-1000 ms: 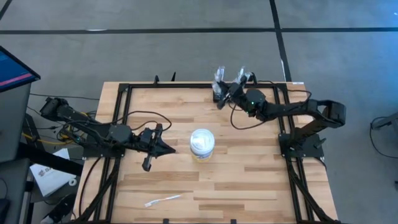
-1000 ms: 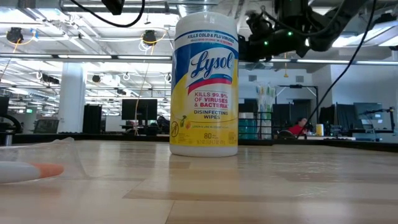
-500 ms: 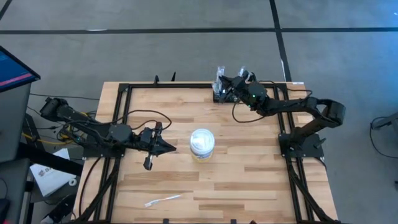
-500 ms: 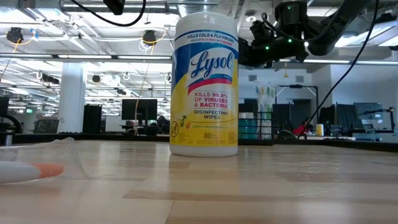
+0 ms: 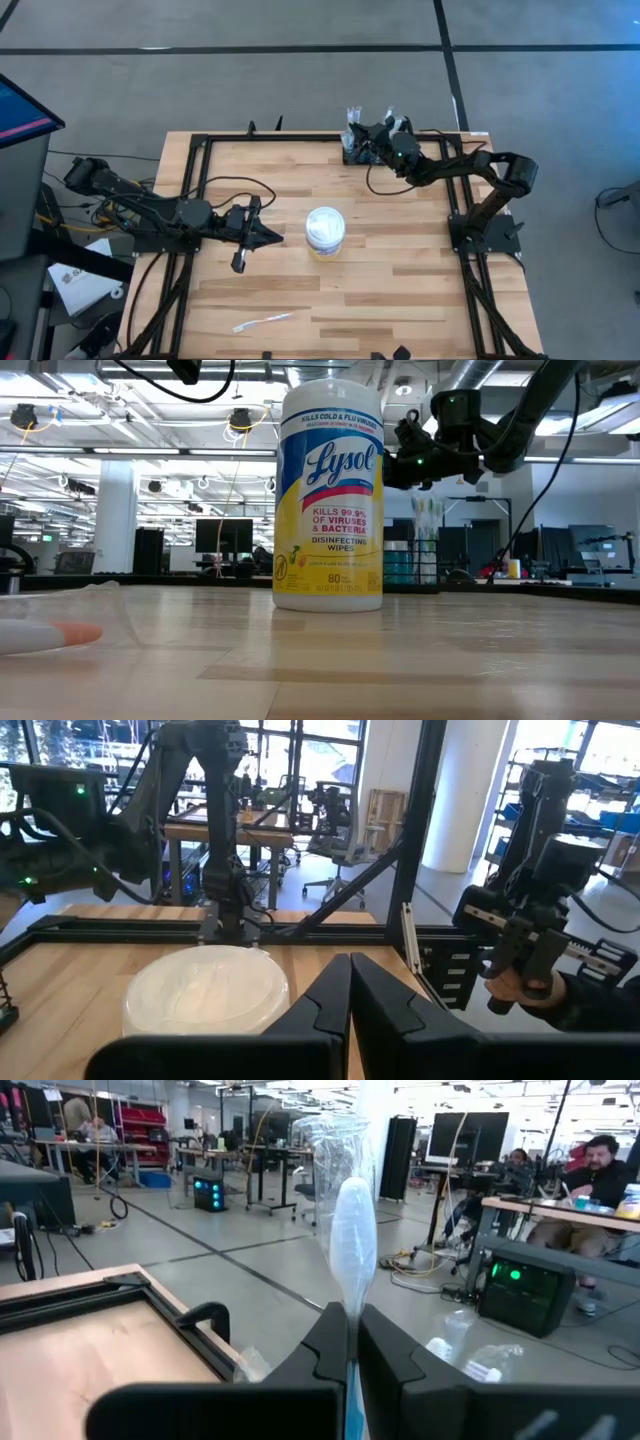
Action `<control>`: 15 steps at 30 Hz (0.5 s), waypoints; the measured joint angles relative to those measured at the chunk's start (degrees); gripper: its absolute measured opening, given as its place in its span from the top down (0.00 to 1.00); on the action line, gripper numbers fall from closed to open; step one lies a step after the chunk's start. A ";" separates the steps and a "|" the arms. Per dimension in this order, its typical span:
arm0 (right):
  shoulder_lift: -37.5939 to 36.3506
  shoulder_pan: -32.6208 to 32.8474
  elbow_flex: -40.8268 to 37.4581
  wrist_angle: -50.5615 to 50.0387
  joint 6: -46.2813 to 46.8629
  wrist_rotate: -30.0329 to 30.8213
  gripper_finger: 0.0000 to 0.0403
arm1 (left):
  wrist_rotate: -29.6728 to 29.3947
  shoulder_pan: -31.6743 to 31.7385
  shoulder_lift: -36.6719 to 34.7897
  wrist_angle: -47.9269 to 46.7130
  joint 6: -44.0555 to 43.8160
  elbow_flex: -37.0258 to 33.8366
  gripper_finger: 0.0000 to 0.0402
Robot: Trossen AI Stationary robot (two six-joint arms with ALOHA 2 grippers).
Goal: Pick & Place toothbrushing station
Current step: Put the blue toothbrush into the black mesh organizer
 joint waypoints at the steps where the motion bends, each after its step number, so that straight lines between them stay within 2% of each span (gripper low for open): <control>1: 0.00 -0.10 0.00 0.02 0.21 0.00 1.00 | 0.00 0.00 0.00 0.00 0.00 0.00 1.00; 8: 0.04 -1.35 0.00 -2.02 2.34 -0.05 1.00 | 0.02 0.00 0.07 0.00 0.00 0.00 1.00; 15: 5.74 -2.12 0.00 3.64 4.89 -1.49 1.00 | 0.01 0.24 1.16 -0.25 0.00 0.07 1.00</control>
